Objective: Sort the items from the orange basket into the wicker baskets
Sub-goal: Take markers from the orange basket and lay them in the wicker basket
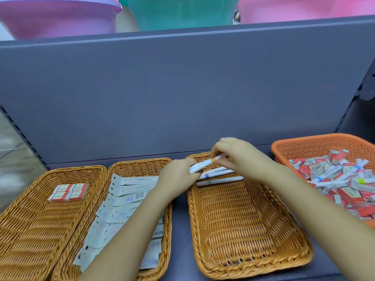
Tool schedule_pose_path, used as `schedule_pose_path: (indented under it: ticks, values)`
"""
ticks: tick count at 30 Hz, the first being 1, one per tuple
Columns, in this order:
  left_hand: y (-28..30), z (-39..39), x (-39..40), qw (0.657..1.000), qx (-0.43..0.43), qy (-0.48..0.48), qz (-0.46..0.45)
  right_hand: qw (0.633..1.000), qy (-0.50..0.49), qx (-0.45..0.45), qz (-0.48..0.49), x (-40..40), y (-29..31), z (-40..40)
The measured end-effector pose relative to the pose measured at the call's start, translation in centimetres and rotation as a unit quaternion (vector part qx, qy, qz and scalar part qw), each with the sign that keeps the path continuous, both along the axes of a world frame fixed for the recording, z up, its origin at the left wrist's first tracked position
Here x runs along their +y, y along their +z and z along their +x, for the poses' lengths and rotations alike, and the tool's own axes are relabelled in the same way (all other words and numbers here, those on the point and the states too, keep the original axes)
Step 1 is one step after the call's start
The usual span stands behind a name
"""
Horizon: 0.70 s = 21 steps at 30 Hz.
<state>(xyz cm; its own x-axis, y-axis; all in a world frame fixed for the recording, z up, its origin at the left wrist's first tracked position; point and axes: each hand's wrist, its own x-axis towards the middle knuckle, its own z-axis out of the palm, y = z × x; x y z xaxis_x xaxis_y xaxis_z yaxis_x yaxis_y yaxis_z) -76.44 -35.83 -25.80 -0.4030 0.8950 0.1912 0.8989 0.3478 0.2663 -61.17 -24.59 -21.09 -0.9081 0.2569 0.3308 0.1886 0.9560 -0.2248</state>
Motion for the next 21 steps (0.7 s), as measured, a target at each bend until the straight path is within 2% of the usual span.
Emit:
schedule_pose_path:
  ticks: [2,4,6,10,12,16,17,21]
  values:
    - [-0.2,-0.2,0.0,1.000,-0.006,0.000,-0.005,0.996,-0.008,0.036,-0.081,0.4,-0.1,0.4]
    - [-0.3,-0.4,0.0,1.000,-0.012,-0.001,-0.011,0.977,-0.023,0.082,-0.196,0.7,-0.1,0.8]
    - [-0.4,-0.5,0.0,1.000,-0.017,-0.004,-0.014,0.941,-0.028,0.122,-0.314,0.6,-0.1,1.1]
    - [-0.1,-0.1,0.2,1.000,-0.009,-0.009,-0.015,0.869,-0.004,0.164,-0.466,-0.3,-0.4,0.8]
    - [0.1,0.1,0.2,1.000,-0.011,-0.013,-0.005,0.859,-0.005,0.152,-0.489,-0.7,-0.8,0.4]
    - [0.1,0.1,0.1,1.000,-0.020,-0.012,-0.001,0.882,-0.024,0.125,-0.454,-0.8,-1.1,-0.2]
    - [0.1,0.0,0.0,1.000,-0.019,-0.012,-0.002,0.876,-0.020,0.139,-0.461,-0.7,-0.9,-0.2]
    - [-0.1,-0.4,-0.4,1.000,-0.016,-0.004,-0.004,0.815,-0.017,0.241,-0.527,0.1,0.3,0.2]
